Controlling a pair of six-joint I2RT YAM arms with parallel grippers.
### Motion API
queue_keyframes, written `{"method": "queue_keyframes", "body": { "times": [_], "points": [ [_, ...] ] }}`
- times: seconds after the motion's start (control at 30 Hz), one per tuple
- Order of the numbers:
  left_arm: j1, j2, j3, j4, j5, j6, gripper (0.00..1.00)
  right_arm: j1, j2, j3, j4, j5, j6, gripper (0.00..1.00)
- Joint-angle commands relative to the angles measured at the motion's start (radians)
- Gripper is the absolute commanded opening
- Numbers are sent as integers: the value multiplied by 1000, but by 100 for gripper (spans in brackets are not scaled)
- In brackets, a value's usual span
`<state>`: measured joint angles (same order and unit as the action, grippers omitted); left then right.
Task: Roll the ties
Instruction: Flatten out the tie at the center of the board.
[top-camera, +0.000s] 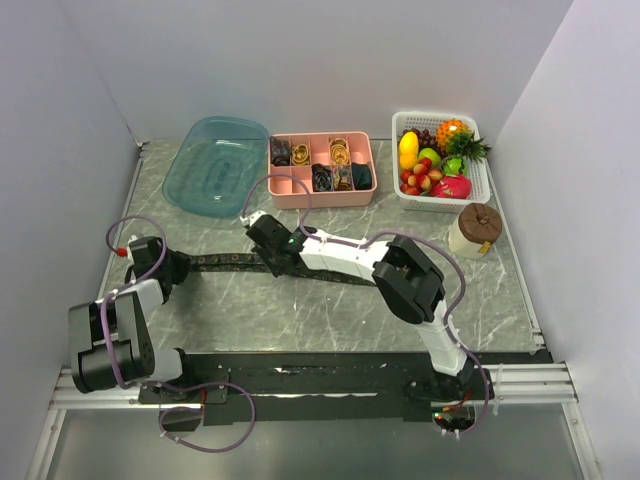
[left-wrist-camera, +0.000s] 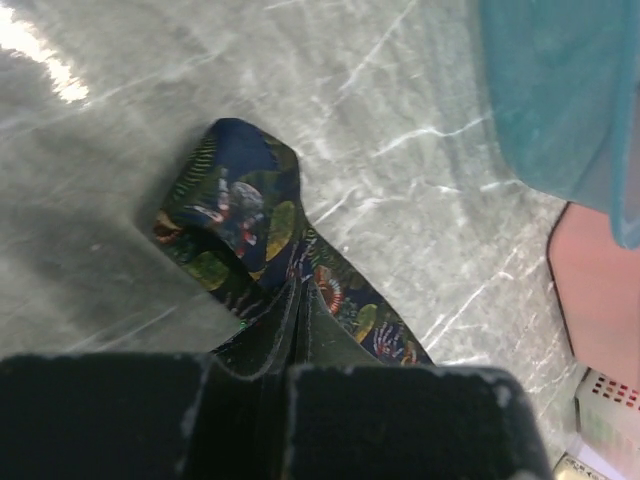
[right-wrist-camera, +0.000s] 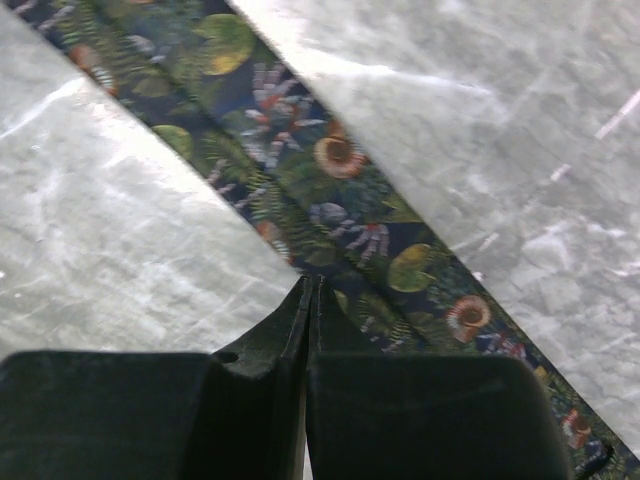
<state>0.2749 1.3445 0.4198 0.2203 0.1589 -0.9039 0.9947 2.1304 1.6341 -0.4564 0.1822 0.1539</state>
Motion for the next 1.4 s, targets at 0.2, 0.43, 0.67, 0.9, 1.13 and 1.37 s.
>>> {"method": "queue_keyframes", "body": {
  "times": [0.2, 0.43, 0.67, 0.9, 1.13, 1.37],
  "points": [
    [-2, 45, -26, 24, -33, -36, 1, -34, -30, 20, 2, 13, 42, 3],
    [0, 59, -26, 24, -50, -32, 1, -41, -33, 3, 7, -1, 47, 4],
    [-2, 35, -10, 31, -53, -3, 1, -48, -30, -62, 15, -49, 47, 0],
    [0, 15, 2, 47, -39, 34, 2, -48, -27, -118, 15, -70, 58, 0],
    [-2, -94, -4, 97, 46, 77, 37, -54, -4, -126, -51, -66, 82, 0],
    [0, -245, 30, 7, 28, 125, 72, -94, -21, -175, -90, -95, 130, 0]
  ]
}}
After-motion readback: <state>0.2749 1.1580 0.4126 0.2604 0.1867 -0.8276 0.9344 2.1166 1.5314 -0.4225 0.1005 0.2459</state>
